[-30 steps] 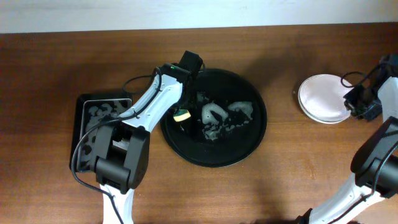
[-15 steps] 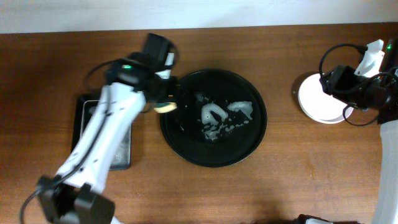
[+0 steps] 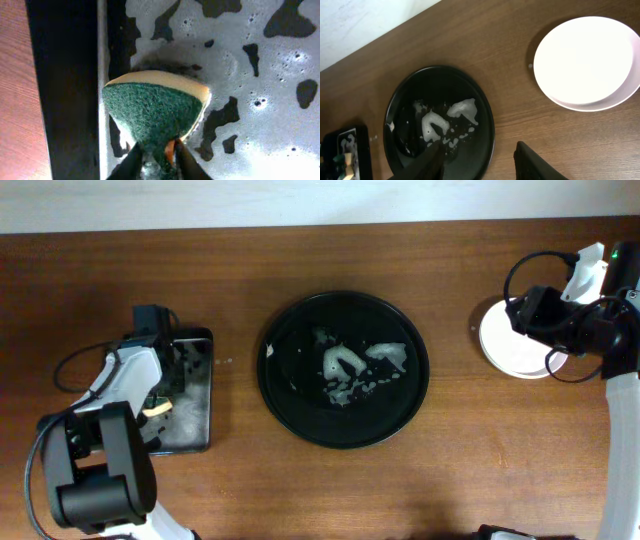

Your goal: Clean dirty plates on tray and stack at the side

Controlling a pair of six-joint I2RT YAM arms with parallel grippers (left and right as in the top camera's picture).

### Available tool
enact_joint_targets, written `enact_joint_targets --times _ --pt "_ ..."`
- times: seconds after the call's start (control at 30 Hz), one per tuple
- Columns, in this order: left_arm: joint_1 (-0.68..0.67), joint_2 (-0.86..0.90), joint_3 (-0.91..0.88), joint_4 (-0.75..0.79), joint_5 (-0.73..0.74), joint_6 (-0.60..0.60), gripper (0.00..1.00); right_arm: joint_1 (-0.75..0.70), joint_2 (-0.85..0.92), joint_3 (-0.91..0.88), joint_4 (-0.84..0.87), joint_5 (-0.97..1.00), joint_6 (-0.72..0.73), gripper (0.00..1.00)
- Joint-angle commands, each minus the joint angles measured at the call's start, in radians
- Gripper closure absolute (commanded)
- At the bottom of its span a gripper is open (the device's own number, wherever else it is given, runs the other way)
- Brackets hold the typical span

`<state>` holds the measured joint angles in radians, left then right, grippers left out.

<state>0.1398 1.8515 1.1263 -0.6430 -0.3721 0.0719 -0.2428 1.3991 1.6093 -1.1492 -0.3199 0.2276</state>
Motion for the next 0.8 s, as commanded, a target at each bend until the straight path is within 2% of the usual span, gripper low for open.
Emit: enact_joint_targets --times 0.0,0.03,0.07,0.13,0.2,0.23,0.27,0.3,0.37,0.5,0.53,0.57,0.63,0.7,0.77 --pt "0.005 -0.045 0.047 -0.071 0.013 -0.033 0.28 0.007 -0.012 0.011 -0.001 -0.006 -0.011 0.54" --pt "0.005 -0.095 0.094 -0.122 0.038 -0.035 0.16 0.007 -0.012 0.011 -0.001 -0.006 -0.011 0.54" --pt "0.005 -0.156 0.143 -0.159 0.129 -0.034 0.14 0.007 -0.012 0.011 -0.007 -0.006 -0.017 0.54" --pt "-0.002 -0.267 0.195 -0.198 0.35 -0.034 0.13 0.052 -0.012 0.011 -0.035 -0.029 -0.129 0.54" --pt "-0.059 -0.37 0.201 -0.159 0.698 -0.038 0.07 0.229 -0.012 0.011 -0.051 -0.034 -0.172 0.54" --pt "-0.135 -0.405 0.201 -0.147 0.739 -0.057 0.06 0.337 -0.011 0.011 -0.049 0.001 -0.166 0.54" --pt "-0.204 -0.41 0.201 -0.152 0.727 -0.057 0.05 0.452 -0.005 0.01 -0.051 0.095 -0.115 0.53" --pt "-0.281 -0.41 0.201 -0.164 0.681 -0.061 0.01 0.526 0.008 0.01 -0.052 0.164 -0.082 0.51" --pt "-0.388 -0.41 0.201 -0.154 0.583 -0.061 0.01 0.629 0.07 0.01 -0.051 0.201 -0.026 0.47" --pt "-0.41 -0.41 0.201 -0.162 0.539 -0.06 0.01 0.629 0.122 0.011 -0.05 0.193 -0.005 0.46" --pt "-0.41 -0.41 0.201 -0.162 0.539 -0.06 0.01 0.63 0.116 0.011 -0.056 0.192 -0.004 0.42" --pt "-0.41 -0.41 0.201 -0.162 0.539 -0.06 0.01 0.629 0.112 0.011 -0.068 0.163 -0.005 0.01" --pt "-0.41 -0.41 0.201 -0.162 0.539 -0.06 0.01 0.628 0.113 0.011 -0.098 0.042 -0.036 0.01" --pt "-0.41 -0.41 0.201 -0.162 0.539 -0.06 0.01 0.596 0.1 0.011 -0.116 0.107 -0.074 0.02" --pt "-0.41 -0.41 0.201 -0.162 0.539 -0.06 0.01 0.493 -0.021 0.011 -0.118 0.085 -0.17 0.01"
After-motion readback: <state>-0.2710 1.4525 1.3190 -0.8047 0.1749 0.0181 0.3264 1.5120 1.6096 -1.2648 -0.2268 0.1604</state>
